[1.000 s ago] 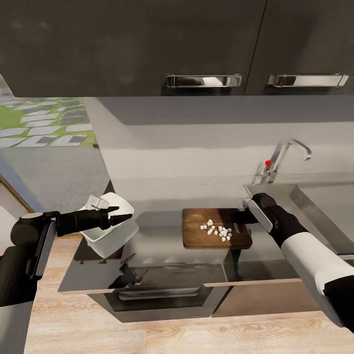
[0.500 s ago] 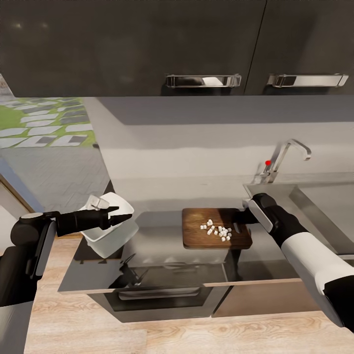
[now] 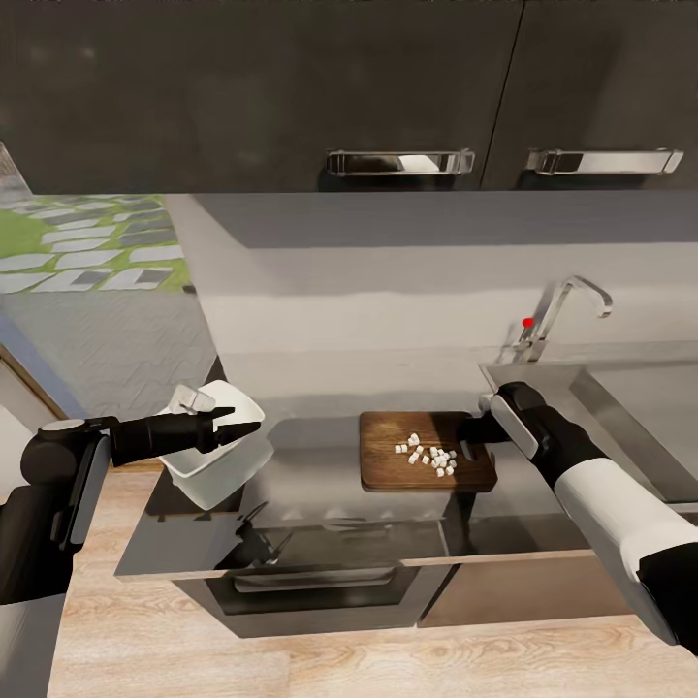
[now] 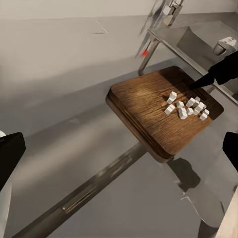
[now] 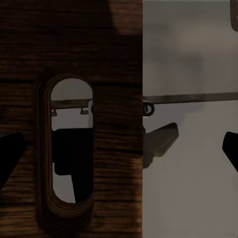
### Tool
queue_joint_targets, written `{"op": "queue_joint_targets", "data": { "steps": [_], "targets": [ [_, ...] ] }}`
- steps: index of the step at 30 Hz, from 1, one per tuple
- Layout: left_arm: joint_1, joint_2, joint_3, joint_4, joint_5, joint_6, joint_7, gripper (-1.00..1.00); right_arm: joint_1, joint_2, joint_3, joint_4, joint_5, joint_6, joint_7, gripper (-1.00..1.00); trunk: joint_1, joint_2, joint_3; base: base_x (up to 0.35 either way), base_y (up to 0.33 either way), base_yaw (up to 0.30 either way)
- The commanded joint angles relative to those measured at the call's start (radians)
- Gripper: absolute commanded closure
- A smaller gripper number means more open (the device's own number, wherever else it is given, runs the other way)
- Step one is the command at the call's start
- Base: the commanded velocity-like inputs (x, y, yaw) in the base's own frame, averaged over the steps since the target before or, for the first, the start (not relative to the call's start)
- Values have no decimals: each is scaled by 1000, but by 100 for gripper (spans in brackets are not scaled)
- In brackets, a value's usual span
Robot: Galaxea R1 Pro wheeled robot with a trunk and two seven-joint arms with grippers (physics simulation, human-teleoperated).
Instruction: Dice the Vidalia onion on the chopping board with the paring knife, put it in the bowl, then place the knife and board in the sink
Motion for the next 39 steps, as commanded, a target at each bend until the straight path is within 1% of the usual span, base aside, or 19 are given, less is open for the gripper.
{"op": "queue_joint_targets", "data": {
  "steps": [1,14,21,30,39],
  "targets": [
    [-1,0,1,0,1,9,-3,-100,-1,-1,7,73,-8,3,-9,-100,1,-2,-2,0,0,0],
    [-1,0,2,0,1,9,-3,-100,-1,-1,7,73,-8,5,-10,-100,1,-2,-2,0,0,0],
    [-1,0,25,0,1,9,-3,-100,-1,-1,8,73,-8,5,-11,-100,1,-2,-2,0,0,0],
    [-1,-1,33,0,1,9,-3,-100,-1,-2,8,73,-8,5,-11,-100,1,-2,-2,0,0,-1],
    [-1,0,33,0,1,9,-3,-100,-1,-1,8,73,-8,5,-11,-100,1,-2,-2,0,0,-112]
  ]
}}
